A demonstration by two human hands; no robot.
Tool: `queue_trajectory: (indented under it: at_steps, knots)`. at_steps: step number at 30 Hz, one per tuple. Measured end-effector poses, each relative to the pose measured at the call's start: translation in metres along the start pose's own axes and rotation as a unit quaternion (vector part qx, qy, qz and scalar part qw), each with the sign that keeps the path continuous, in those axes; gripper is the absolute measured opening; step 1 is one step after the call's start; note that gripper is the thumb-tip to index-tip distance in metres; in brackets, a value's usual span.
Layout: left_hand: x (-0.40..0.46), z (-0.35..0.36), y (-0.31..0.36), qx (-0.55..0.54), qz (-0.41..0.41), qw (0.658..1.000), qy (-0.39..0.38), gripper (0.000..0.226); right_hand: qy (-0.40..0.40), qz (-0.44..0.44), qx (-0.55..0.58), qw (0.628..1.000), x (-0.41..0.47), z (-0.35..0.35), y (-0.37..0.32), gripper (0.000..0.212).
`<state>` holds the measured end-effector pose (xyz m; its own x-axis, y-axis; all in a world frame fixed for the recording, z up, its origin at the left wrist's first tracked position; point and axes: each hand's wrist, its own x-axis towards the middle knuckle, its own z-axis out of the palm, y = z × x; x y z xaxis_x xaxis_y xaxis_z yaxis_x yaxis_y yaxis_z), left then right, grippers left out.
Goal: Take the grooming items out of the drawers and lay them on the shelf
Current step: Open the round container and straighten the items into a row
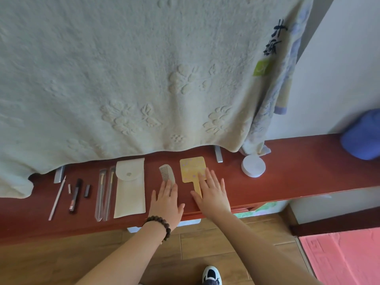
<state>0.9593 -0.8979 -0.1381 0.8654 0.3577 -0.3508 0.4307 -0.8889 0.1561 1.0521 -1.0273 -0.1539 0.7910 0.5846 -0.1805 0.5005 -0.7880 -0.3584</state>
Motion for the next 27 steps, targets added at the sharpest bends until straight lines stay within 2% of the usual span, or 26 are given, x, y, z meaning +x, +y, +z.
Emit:
queue_trajectory:
  at_steps: [4,6,12,17,22,25,27]
  knots:
    - [0.005,-0.009,0.022,-0.043,0.034,0.997,0.056,0.059,0.140,0.073,0.055,0.986,0.008,-0.039,0.059,0.074]
    - [0.007,-0.012,0.036,-0.064,0.059,0.993,0.084,0.054,0.157,0.121,0.052,0.979,0.013,-0.058,0.094,0.080]
    - [0.016,-0.011,0.076,-0.116,0.080,0.982,0.123,0.047,0.026,0.122,0.069,0.990,0.031,-0.081,0.151,0.090]
    - [0.020,-0.013,0.100,-0.171,0.075,0.975,0.119,0.049,0.021,0.118,0.083,0.989,0.039,-0.087,0.156,0.077]
    - [0.026,-0.034,0.117,-0.255,0.111,0.954,0.113,0.062,0.038,0.110,0.286,0.951,0.027,-0.114,0.138,0.069]
    - [0.031,-0.054,0.127,-0.330,0.129,0.930,0.094,0.082,-0.010,0.050,0.401,0.914,0.009,-0.143,0.119,0.060]
    - [0.031,-0.069,0.134,-0.376,0.144,0.912,0.085,0.084,-0.040,0.009,0.457,0.889,-0.003,-0.158,0.109,0.056]
